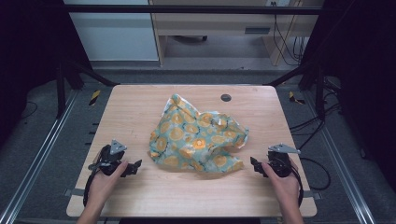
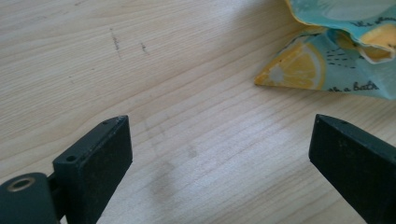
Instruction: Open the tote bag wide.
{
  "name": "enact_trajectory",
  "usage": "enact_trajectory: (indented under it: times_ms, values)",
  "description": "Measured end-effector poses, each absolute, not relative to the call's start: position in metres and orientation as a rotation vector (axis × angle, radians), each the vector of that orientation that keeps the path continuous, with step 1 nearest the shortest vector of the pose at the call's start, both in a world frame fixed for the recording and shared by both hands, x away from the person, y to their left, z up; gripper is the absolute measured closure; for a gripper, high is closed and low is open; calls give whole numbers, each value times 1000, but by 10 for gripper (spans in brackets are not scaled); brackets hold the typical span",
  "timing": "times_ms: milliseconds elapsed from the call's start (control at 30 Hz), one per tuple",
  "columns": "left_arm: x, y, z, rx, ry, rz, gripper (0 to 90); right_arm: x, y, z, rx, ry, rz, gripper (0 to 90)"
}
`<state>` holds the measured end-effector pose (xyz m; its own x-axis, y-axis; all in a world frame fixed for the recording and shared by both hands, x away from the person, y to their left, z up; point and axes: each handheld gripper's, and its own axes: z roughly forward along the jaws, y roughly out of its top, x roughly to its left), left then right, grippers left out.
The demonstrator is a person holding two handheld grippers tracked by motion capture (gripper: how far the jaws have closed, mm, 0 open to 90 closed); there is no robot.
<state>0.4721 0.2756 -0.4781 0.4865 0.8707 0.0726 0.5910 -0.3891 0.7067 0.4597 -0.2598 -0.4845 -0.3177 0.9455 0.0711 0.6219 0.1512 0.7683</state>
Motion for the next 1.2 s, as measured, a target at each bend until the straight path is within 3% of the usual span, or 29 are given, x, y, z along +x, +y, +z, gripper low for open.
enact_trajectory:
  times_ms: [400, 633, 833, 1200]
  values:
    - [456, 258, -455, 2103, 1081, 590, 52, 457, -251, -475, 1464, 2025, 1042, 126]
    - [463, 247, -416, 2040, 1013, 589, 52, 468, -244, -440, 1363, 2058, 1100, 103]
    - [480, 232, -385, 2074, 969, 617, 52, 482, -232, -401, 1242, 2122, 1120, 85]
    - [507, 207, -342, 2140, 918, 693, 54, 502, -211, -365, 1114, 2195, 1071, 89]
